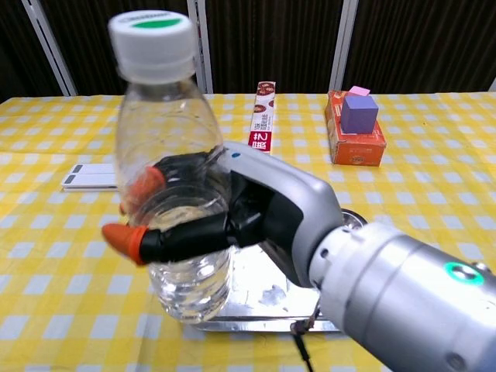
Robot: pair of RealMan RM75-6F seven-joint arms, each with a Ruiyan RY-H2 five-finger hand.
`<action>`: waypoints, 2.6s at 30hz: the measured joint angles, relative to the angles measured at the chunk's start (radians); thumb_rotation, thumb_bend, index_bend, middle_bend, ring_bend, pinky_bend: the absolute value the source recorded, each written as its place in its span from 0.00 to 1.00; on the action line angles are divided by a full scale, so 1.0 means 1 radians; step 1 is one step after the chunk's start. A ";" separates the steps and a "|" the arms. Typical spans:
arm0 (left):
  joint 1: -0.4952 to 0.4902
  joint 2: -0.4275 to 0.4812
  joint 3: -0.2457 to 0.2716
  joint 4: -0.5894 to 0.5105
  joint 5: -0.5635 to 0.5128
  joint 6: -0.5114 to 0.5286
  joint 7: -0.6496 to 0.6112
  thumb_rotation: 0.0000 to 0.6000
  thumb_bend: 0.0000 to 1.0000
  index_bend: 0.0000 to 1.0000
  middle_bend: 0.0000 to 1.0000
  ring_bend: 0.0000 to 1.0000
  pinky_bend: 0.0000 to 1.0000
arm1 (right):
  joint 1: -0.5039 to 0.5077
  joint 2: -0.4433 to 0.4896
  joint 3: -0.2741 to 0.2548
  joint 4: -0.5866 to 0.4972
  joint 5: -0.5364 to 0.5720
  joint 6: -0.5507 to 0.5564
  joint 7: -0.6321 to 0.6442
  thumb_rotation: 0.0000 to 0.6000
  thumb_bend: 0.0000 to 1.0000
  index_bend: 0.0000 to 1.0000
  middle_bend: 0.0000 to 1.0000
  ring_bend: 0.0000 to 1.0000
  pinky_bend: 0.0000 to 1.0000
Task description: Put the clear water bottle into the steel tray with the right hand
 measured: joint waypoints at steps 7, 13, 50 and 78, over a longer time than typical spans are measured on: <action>0.002 0.000 -0.001 -0.002 -0.003 0.006 -0.003 1.00 0.20 0.16 0.00 0.00 0.00 | -0.005 -0.039 0.009 0.027 0.036 0.049 -0.054 1.00 0.60 0.79 0.59 0.24 0.00; 0.004 0.000 -0.003 -0.003 -0.007 0.009 -0.001 1.00 0.20 0.16 0.00 0.00 0.00 | -0.051 0.146 0.025 0.018 0.027 0.059 0.029 1.00 0.60 0.79 0.59 0.24 0.00; 0.002 -0.005 0.002 -0.009 0.003 0.006 0.017 1.00 0.20 0.16 0.00 0.00 0.00 | -0.162 0.566 0.052 0.088 -0.209 0.005 0.457 1.00 0.60 0.79 0.59 0.25 0.00; 0.003 -0.004 0.006 -0.014 0.008 0.008 0.016 1.00 0.20 0.16 0.00 0.00 0.00 | -0.171 0.560 0.033 0.110 -0.130 0.004 0.416 1.00 0.60 0.79 0.59 0.25 0.00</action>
